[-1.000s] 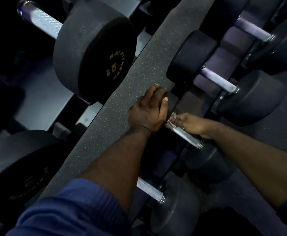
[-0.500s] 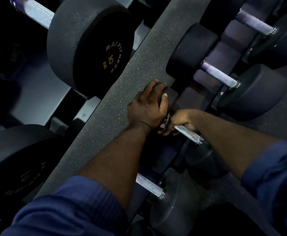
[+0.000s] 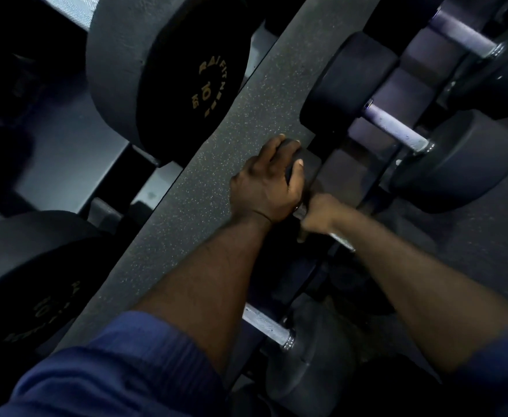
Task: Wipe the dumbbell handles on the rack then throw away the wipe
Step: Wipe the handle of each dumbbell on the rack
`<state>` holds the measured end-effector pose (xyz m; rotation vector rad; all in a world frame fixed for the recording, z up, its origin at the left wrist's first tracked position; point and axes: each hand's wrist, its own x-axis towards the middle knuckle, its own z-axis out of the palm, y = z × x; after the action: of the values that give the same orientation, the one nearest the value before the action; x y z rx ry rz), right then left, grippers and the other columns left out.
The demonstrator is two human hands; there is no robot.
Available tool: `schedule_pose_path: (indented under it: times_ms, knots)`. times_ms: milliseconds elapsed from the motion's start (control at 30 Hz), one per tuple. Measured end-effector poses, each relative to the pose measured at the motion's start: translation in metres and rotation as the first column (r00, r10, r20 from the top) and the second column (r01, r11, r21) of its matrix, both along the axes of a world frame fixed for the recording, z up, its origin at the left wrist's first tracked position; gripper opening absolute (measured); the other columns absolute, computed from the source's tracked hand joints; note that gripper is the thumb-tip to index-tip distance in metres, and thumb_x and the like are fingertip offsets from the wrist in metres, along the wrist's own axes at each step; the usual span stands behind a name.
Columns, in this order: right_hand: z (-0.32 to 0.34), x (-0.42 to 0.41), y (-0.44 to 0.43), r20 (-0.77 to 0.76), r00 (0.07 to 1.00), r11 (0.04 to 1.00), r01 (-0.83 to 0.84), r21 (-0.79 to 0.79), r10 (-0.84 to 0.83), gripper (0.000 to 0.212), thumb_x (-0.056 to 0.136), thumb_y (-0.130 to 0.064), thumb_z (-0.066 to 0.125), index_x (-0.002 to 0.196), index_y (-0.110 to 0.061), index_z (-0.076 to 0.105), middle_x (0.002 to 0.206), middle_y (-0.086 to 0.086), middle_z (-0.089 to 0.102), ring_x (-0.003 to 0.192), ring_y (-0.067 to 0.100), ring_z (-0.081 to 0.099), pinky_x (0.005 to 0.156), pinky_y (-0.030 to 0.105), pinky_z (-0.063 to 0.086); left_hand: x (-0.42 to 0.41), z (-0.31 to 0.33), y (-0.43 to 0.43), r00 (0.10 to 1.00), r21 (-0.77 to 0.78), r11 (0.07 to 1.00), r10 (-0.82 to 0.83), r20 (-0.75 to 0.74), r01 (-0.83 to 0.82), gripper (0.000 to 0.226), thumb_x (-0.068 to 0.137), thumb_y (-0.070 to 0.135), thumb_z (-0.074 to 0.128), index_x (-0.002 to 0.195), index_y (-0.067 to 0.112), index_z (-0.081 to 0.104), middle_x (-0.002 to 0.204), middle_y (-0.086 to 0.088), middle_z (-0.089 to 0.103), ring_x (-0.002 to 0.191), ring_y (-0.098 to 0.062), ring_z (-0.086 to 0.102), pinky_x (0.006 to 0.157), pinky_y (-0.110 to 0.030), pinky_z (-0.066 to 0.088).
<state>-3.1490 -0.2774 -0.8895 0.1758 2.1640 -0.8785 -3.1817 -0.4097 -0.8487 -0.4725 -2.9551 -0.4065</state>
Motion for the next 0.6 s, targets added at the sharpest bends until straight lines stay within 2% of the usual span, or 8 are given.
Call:
schedule_pose_path:
  times_ms: [67,133,200,267,367,433,500,600]
  knots:
    - [0.003,-0.014,0.013,0.339,0.940,0.931,0.102,-0.349,0.024,0.029,0.074,-0.002,0.085,0.095,-0.015,0.071,0.082,-0.003,0.068,0.070,0.012,0.061,0.061,0.019,0.048,0.001,0.003,0.002,1.000,-0.012,1.000,0.001,-0.001,-0.001,0.046,0.098,0.054,0.041,0.140,0.042,0.056,0.152,0.019,0.048,0.116,-0.021,0.065,0.089,-0.044,0.056]
    - [-0.007,-0.017,0.012,0.390,0.919,0.892,0.134,-0.431,0.051,0.022,0.078,-0.001,0.082,0.093,-0.015,0.073,0.075,-0.005,0.071,0.063,0.010,0.060,0.058,0.021,0.048,0.001,0.002,0.001,1.000,-0.012,1.000,-0.004,0.011,0.004,0.047,0.097,0.056,0.038,0.140,0.043,0.056,0.152,0.021,0.047,0.117,-0.020,0.064,0.089,-0.045,0.057]
    - [-0.018,-0.013,0.010,0.166,0.986,0.951,0.051,-0.306,0.000,0.021,0.076,-0.015,0.088,0.090,-0.013,0.072,0.078,-0.001,0.074,0.068,0.015,0.063,0.062,0.025,0.051,0.000,0.000,0.000,1.000,-0.015,1.000,-0.003,0.001,0.003,0.047,0.098,0.056,0.038,0.140,0.044,0.056,0.152,0.022,0.047,0.117,-0.019,0.064,0.088,-0.044,0.057]
    - [-0.025,0.006,0.013,-0.173,0.985,0.993,-0.038,-0.110,0.019,0.039,0.082,-0.033,0.082,0.108,-0.008,0.066,0.101,0.008,0.070,0.090,0.023,0.064,0.076,0.026,0.049,0.001,0.001,-0.002,1.000,-0.026,1.000,0.002,-0.006,-0.002,0.046,0.098,0.056,0.040,0.140,0.045,0.055,0.152,0.022,0.046,0.117,-0.019,0.064,0.088,-0.044,0.057]
    - [-0.030,0.032,0.028,-0.694,0.713,0.991,-0.134,-0.001,0.095,0.024,0.101,-0.023,0.058,0.108,-0.001,0.064,0.101,0.016,0.065,0.093,0.034,0.065,0.077,0.031,0.048,0.003,0.001,-0.001,1.000,-0.033,0.999,0.005,-0.024,-0.006,0.044,0.099,0.055,0.042,0.139,0.044,0.056,0.152,0.022,0.046,0.114,-0.020,0.065,0.087,-0.042,0.055]
    - [-0.028,0.036,0.031,-0.802,0.555,0.971,-0.205,0.126,0.222,0.019,0.100,-0.022,0.057,0.098,-0.007,0.067,0.092,0.011,0.064,0.082,0.034,0.066,0.068,0.038,0.056,0.003,-0.001,0.000,1.000,-0.037,0.999,0.009,-0.023,-0.010,0.045,0.099,0.055,0.042,0.140,0.044,0.056,0.152,0.021,0.047,0.113,-0.021,0.066,0.085,-0.042,0.055]
    - [-0.023,0.036,0.029,-0.813,0.484,0.945,-0.218,0.245,0.322,0.012,0.092,-0.021,0.072,0.088,-0.010,0.067,0.084,0.009,0.061,0.075,0.033,0.064,0.057,0.038,0.053,0.001,0.000,0.000,0.999,-0.036,0.999,0.015,-0.034,-0.016,0.047,0.098,0.056,0.041,0.140,0.042,0.056,0.152,0.019,0.048,0.110,-0.024,0.067,0.084,-0.043,0.057]
    - [-0.018,0.034,0.039,-0.805,0.346,0.871,-0.292,0.396,0.482,0.009,0.090,-0.018,0.074,0.095,-0.011,0.070,0.089,0.008,0.060,0.084,0.031,0.062,0.051,0.037,0.052,-0.001,-0.002,-0.001,1.000,-0.035,0.999,0.016,-0.021,-0.016,0.049,0.097,0.058,0.039,0.141,0.042,0.055,0.152,0.017,0.048,0.110,-0.026,0.067,0.085,-0.046,0.057]
